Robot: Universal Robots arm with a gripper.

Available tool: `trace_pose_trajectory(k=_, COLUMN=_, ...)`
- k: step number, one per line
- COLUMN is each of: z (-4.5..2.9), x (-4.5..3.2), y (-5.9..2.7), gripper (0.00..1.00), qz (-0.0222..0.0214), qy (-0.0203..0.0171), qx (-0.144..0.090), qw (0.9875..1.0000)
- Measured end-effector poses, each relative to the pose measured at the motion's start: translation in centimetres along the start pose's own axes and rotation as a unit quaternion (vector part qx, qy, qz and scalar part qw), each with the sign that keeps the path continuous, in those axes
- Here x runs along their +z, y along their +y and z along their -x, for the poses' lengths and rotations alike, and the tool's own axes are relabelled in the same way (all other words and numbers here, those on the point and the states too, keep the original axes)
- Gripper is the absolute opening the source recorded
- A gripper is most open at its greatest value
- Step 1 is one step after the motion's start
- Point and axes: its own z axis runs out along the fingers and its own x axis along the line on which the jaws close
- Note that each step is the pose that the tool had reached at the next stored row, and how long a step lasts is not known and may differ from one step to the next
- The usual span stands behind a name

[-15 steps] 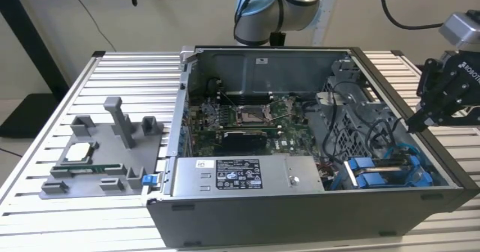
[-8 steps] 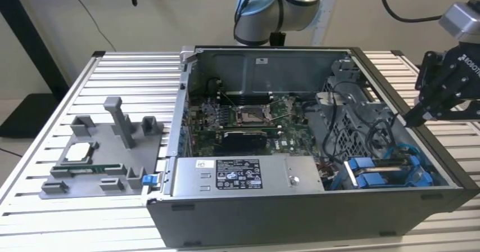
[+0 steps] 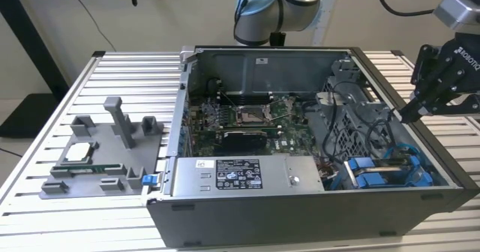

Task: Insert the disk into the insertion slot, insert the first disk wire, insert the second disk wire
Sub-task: 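Insert the second disk wire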

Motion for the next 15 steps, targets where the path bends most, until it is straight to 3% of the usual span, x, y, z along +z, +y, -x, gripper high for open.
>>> trace_pose_trajectory(k=15, z=0.02, x=-0.84, y=2.62, gripper=0.00, qz=-0.0035, qy=-0.0001, qx=0.000, qw=1.0000)
